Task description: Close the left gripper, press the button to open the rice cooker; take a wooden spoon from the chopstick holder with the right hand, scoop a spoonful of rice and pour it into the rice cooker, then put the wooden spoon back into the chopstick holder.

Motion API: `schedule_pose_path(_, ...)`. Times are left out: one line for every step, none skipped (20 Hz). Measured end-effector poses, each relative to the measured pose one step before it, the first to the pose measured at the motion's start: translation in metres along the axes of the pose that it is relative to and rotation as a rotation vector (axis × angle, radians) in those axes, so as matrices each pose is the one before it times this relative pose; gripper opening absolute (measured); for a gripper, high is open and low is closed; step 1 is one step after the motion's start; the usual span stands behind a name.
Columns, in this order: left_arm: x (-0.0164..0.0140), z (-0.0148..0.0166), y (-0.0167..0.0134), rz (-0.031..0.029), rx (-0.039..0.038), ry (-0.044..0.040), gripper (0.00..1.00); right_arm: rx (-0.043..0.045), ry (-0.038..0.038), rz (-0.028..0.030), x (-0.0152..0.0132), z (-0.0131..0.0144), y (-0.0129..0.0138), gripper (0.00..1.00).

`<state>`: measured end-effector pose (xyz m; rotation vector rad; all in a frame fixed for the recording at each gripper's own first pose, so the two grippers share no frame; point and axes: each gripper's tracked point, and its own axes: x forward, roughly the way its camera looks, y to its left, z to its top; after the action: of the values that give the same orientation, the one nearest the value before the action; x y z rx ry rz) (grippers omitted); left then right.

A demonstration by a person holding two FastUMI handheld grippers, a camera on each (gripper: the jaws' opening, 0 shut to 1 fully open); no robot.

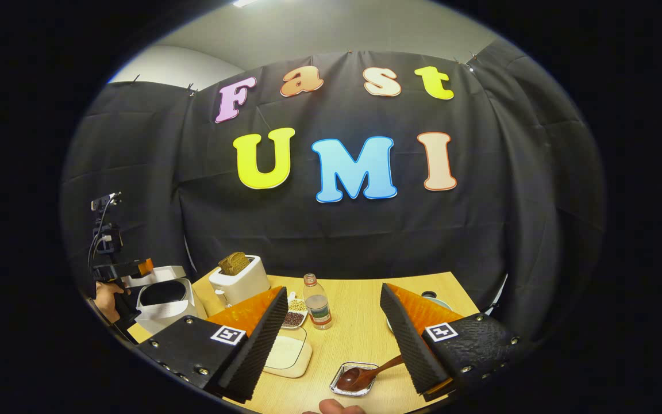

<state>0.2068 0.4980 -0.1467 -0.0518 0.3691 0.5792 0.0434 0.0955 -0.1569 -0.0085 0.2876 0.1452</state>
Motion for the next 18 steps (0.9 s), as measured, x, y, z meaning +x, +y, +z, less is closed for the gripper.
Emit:
schedule_pose_path(-0.00592,-0.00977,-0.00039,-0.00107,-0.00738,0.01457,0.97,0.00585,0.00221,0.00074,0.00015,-0.00002,0.00067,0.98)
schedule_pose_path(-0.00417,-0.00818,-0.00092,-0.0049,0.00028,0.01258,0.98,0.00612,-0.00126,0.00272,-0.002,-0.00063,-0.00012,0.98)
schedule_pose_path(-0.0031,-0.00467,-0.00143,-0.00702,0.01415,0.00323,0.98,0.00186,-0.00207,0.00286,-0.0025,0.00183,0.00048,0.98)
schedule_pose_path(0.00026,-0.00493,-0.00071,-0.00651,0.01461,0.0049,0.98,-0.00199,-0.00783,0.00176,-0.00042,0.00347,0.00111,0.98)
schedule_pose_path(0.00216,-0.0022,-0.00178,-0.00683,0.00194,0.00584,0.98,-0.00494,-0.00652,0.00108,-0.00049,0.00332,0.00063,0.98)
schedule_pose_path(0.00216,-0.00081,-0.00174,-0.00454,-0.00207,0.00207,0.98,-0.00513,-0.00452,0.00262,-0.00125,0.00094,0.0018,0.98)
schedule_pose_path(0.0007,-0.00042,0.00077,-0.00203,-0.00084,0.00217,0.98,-0.00437,-0.00273,0.00223,-0.00077,0.00149,0.00193,0.98)
schedule_pose_path(-0.00148,-0.00089,0.00047,-0.00171,-0.00617,0.00368,0.98,-0.00274,-0.00112,0.00256,-0.00125,0.00037,0.00083,0.98)
schedule_pose_path(0.00006,-0.00125,-0.00122,-0.00518,0.0005,0.01091,0.98,-0.00126,0.00086,0.0026,-0.00294,0.00117,0.00177,0.98)
schedule_pose_path(-0.00029,-0.00435,0.00001,-0.00316,0.00248,0.01275,0.96,0.00005,0.00094,0.00222,-0.00165,-0.00015,0.00031,0.98)
schedule_pose_path(0.00151,-0.00405,-0.00069,-0.00418,-0.00026,0.00703,0.98,0.00138,-0.00129,0.00588,-0.00174,0.0009,0.00165,0.98)
schedule_pose_path(0.00019,-0.00258,-0.00108,-0.00505,0.00221,0.0084,0.96,-0.00244,0.00153,0.00092,-0.00119,-0.00036,-0.0005,0.98)
schedule_pose_path(-0.00056,-0.00405,-0.00019,-0.00484,0.00336,0.00862,0.97,-0.00374,0.00043,0.00067,-0.00252,-0.00124,-0.00087,0.98)
schedule_pose_path(0.00071,-0.0037,-0.00075,-0.00399,0.00344,0.01087,0.98,-0.00108,-0.00067,-0.00015,-0.00179,0.00094,-0.00204,0.98)
schedule_pose_path(0.00076,-0.00465,-0.00082,-0.00588,0.00326,0.01755,0.96,0.00023,-0.00169,-0.00028,-0.00077,0.00032,-0.00092,0.98)
schedule_pose_path(0.00145,-0.00647,-0.00116,-0.00756,-0.00159,0.01664,0.96,0.00164,-0.00018,-0.00396,-0.00109,-0.00013,-0.00197,0.98)
schedule_pose_path(0.00098,-0.00506,-0.00134,-0.00915,-0.00748,0.01502,0.96,0.00481,-0.00115,-0.00145,-0.00144,-0.00014,-0.00086,0.98)
schedule_pose_path(0.00223,-0.00434,-0.00043,-0.00362,-0.00656,0.01543,0.98,0.00485,0.00072,-0.00096,-0.002,-0.00238,-0.00143,0.98)
